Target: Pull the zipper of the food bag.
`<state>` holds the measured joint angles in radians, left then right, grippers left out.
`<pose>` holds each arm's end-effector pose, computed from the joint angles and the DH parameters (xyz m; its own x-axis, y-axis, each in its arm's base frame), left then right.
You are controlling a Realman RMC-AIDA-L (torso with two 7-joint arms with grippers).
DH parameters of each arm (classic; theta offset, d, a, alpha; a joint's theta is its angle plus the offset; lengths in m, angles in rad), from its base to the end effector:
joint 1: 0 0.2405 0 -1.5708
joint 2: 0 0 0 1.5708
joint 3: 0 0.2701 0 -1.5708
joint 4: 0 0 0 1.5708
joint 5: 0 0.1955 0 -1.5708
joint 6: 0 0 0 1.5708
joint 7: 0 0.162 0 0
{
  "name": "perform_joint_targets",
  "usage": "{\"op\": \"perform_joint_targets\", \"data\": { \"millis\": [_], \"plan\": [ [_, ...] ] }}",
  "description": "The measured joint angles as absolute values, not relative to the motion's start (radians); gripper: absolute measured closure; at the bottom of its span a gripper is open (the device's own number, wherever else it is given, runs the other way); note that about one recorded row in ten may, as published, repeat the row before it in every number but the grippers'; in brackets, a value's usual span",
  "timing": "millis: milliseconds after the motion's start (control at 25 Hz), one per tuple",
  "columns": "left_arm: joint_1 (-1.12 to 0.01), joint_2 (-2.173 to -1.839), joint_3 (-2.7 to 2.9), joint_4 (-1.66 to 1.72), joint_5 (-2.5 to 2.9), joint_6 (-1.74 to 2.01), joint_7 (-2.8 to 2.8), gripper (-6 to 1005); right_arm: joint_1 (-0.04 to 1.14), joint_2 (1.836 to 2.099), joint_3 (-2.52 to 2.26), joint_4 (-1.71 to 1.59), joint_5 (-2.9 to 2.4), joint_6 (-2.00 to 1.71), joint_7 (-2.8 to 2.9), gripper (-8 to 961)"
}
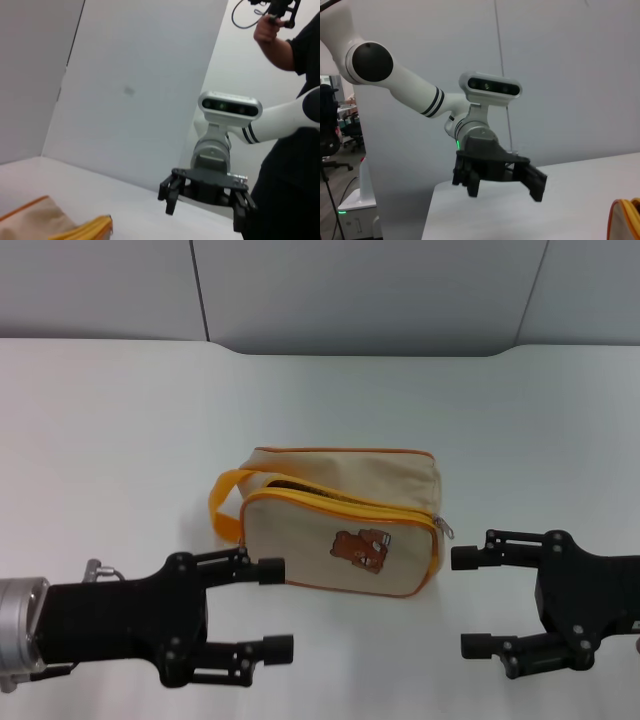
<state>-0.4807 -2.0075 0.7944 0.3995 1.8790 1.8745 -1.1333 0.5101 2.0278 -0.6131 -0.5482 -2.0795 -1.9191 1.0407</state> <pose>-0.2524 0.2593 -0.0251 0.7173 0.2894 0.6338 0.2681 -0.9542 0.1323 0.2533 0.2728 -0.0100 0.8109 -0.1069 -0.5753 -0.1308 -0.9914 -0.0002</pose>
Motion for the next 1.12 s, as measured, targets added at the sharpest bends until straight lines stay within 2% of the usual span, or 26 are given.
{"op": "perform_joint_targets", "data": {
  "millis": [1120],
  "plan": [
    [-0.475, -2.002, 0.791, 0.413, 1.921, 1.881, -1.119, 176, 0.514, 2.04, -0.61, -0.546, -2.072, -1.923, 1.032, 133]
  ]
}}
